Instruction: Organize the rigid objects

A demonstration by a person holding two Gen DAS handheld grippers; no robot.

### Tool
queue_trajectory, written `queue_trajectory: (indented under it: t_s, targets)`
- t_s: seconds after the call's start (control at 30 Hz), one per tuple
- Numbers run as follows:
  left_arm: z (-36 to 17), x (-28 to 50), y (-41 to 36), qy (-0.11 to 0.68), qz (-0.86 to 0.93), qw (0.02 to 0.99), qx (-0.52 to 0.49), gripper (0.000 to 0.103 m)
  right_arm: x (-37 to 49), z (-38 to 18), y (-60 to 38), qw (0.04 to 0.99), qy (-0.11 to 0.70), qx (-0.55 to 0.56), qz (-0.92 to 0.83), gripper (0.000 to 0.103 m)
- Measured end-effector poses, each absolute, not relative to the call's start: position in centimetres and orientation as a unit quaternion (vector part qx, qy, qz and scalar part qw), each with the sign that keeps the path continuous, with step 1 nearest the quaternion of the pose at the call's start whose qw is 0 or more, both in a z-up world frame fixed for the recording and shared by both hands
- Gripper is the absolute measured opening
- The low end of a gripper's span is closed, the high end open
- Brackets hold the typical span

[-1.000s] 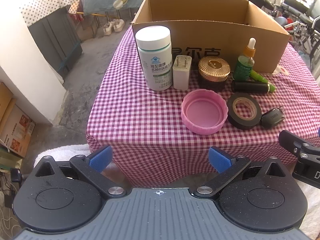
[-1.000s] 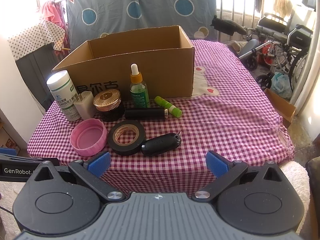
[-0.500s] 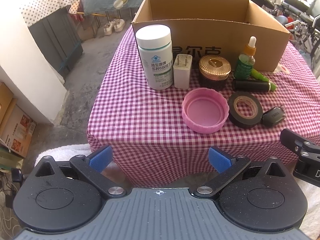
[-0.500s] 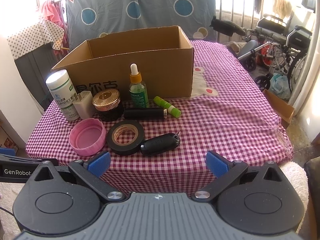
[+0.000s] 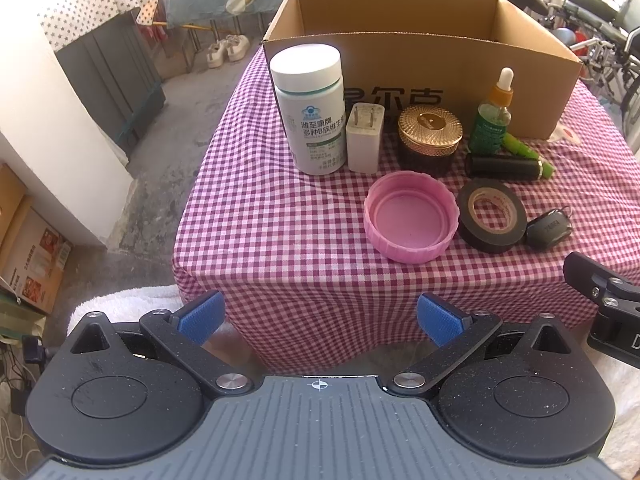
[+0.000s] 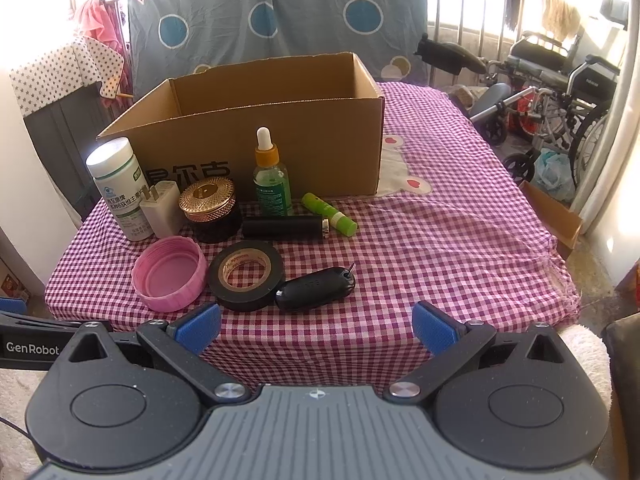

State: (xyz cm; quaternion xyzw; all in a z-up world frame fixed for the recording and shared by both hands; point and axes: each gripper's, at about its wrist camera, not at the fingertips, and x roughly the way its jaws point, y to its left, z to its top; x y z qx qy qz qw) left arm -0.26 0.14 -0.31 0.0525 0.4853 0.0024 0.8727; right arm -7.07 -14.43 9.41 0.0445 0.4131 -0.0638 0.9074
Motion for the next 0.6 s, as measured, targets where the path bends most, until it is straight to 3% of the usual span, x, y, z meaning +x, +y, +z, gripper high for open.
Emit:
queue_trajectory:
  t_s: [0.43, 0.6]
  targets:
    - [-0.2, -0.6, 0.0, 0.469, -0.039, 0.882, 0.039, 0.103, -7.0, 9.5, -15.4, 0.912, 0.401, 0.053, -0.072, 0.103]
    - [0.3, -0.7, -0.7, 0.446, -0.097, 0.890, 0.017, 0.103, -7.2, 9.5, -17.9, 0.912, 0.392, 0.104, -0.065, 0.103]
